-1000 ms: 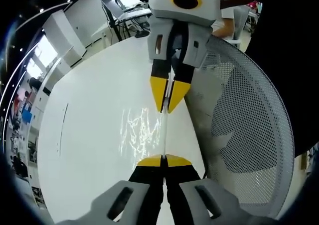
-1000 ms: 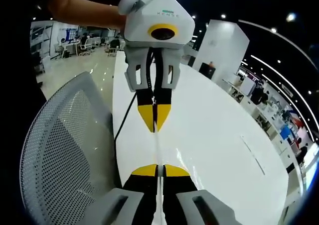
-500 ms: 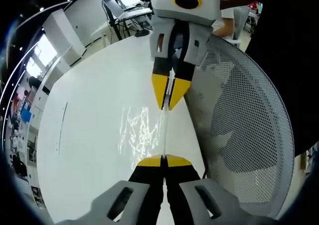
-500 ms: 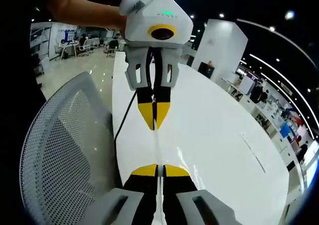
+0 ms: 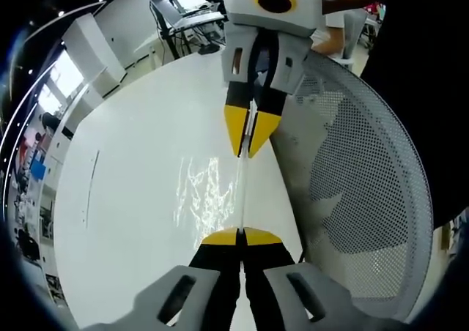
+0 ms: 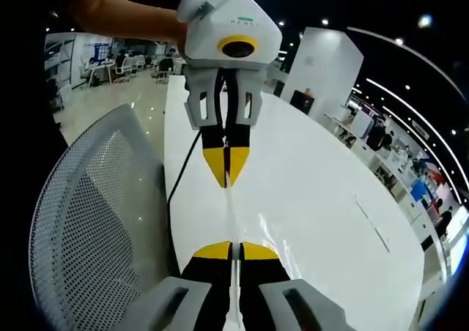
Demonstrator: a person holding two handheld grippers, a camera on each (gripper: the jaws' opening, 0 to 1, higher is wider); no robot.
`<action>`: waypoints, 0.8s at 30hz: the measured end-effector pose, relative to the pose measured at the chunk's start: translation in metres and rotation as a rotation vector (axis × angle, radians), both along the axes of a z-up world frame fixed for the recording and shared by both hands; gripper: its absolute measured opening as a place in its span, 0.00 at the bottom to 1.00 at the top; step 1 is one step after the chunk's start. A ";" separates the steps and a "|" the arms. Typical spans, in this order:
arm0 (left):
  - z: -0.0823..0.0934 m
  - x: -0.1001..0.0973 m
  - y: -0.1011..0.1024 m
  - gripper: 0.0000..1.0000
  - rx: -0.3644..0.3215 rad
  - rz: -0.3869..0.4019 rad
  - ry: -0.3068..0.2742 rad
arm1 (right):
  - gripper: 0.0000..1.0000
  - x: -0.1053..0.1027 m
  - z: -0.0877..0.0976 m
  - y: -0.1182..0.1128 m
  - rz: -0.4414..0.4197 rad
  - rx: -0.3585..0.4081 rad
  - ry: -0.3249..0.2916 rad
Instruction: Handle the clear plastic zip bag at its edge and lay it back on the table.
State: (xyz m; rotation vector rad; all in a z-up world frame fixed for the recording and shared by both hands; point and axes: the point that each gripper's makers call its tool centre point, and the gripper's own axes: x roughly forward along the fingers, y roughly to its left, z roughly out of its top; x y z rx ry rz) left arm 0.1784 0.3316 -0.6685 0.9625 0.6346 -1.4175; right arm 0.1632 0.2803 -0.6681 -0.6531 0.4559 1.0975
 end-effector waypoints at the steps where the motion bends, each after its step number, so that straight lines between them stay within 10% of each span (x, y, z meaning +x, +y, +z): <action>1: 0.000 0.000 0.000 0.00 0.000 0.000 0.000 | 0.00 0.000 0.000 0.000 0.000 0.000 0.000; 24: -0.002 0.002 0.013 0.00 0.013 0.025 0.002 | 0.00 -0.001 -0.003 -0.006 0.008 -0.018 0.004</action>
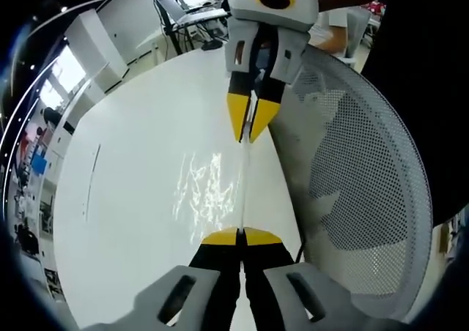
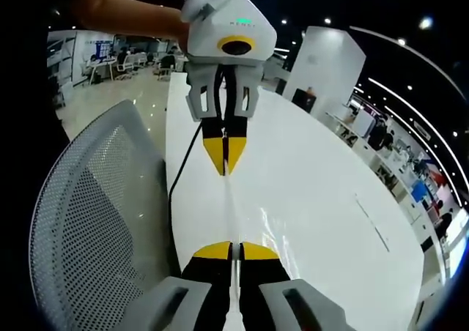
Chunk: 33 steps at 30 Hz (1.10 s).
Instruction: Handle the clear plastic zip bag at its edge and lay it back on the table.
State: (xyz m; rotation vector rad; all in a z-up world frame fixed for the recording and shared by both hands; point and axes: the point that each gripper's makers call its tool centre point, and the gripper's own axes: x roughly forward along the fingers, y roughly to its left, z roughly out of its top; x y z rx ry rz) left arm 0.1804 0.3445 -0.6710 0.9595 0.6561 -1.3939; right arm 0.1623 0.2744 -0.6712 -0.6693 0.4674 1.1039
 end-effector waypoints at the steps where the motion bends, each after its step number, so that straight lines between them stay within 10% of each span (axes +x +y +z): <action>1: 0.000 0.000 0.000 0.00 0.000 0.001 0.002 | 0.00 0.000 0.000 0.000 0.000 -0.001 0.000; 33: -0.001 0.006 0.005 0.00 -0.003 0.025 0.004 | 0.00 0.001 -0.002 -0.009 -0.024 0.006 0.004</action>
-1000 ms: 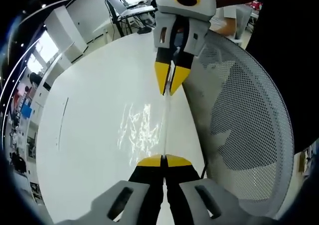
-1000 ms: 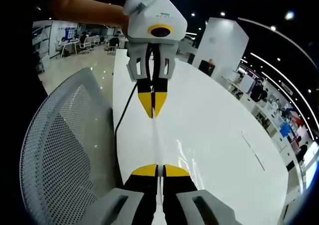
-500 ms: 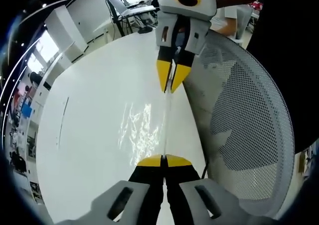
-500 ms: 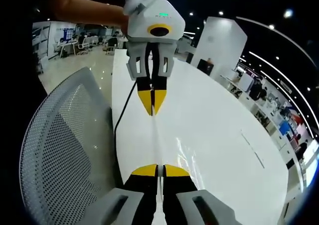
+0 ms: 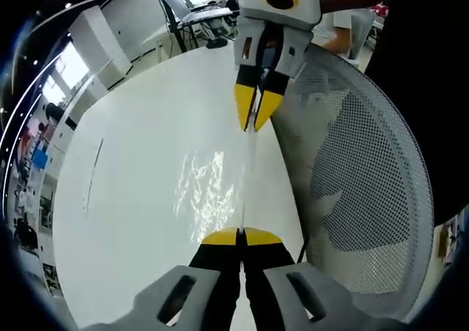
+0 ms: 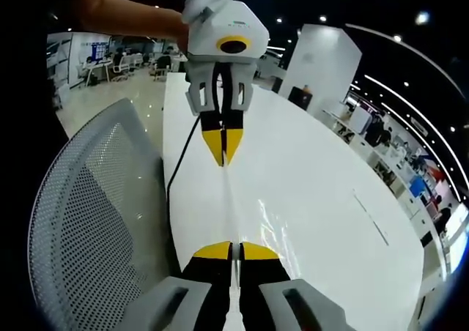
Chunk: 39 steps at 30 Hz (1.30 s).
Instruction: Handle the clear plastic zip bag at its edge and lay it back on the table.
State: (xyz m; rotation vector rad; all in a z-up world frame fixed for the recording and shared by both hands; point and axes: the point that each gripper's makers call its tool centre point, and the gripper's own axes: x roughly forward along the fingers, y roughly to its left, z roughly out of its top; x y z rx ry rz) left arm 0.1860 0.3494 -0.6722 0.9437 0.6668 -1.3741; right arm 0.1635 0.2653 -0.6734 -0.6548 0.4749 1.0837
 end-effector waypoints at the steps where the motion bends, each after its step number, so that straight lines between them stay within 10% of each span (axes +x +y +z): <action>1: 0.000 0.000 0.001 0.00 0.001 0.001 0.000 | 0.00 0.000 0.000 0.000 0.000 0.000 0.000; 39: 0.003 -0.001 0.006 0.00 -0.005 0.030 -0.002 | 0.00 -0.005 0.000 -0.007 -0.009 0.003 0.005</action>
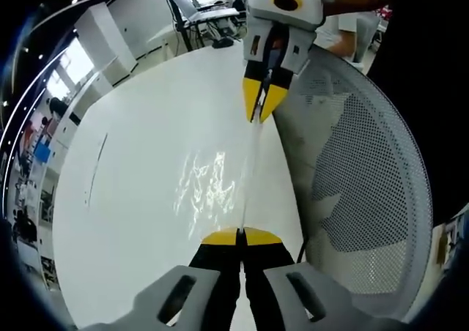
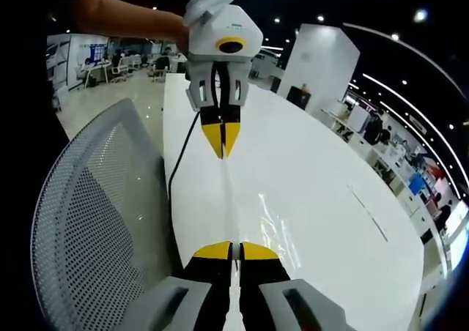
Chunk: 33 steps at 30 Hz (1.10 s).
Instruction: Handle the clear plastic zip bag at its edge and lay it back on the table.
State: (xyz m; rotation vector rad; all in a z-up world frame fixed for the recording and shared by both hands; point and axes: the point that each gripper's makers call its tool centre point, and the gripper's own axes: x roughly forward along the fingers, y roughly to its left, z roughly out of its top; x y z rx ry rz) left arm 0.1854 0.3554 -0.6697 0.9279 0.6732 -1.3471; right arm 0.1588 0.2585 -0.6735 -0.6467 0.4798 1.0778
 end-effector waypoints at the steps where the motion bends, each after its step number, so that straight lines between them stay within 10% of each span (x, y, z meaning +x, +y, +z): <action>1: 0.000 0.000 0.000 0.00 0.000 0.000 0.000 | 0.00 0.000 0.000 0.000 0.000 0.000 0.000; 33: 0.000 -0.005 -0.009 0.00 -0.056 -0.042 -0.020 | 0.05 0.004 -0.007 -0.013 -0.070 -0.013 0.078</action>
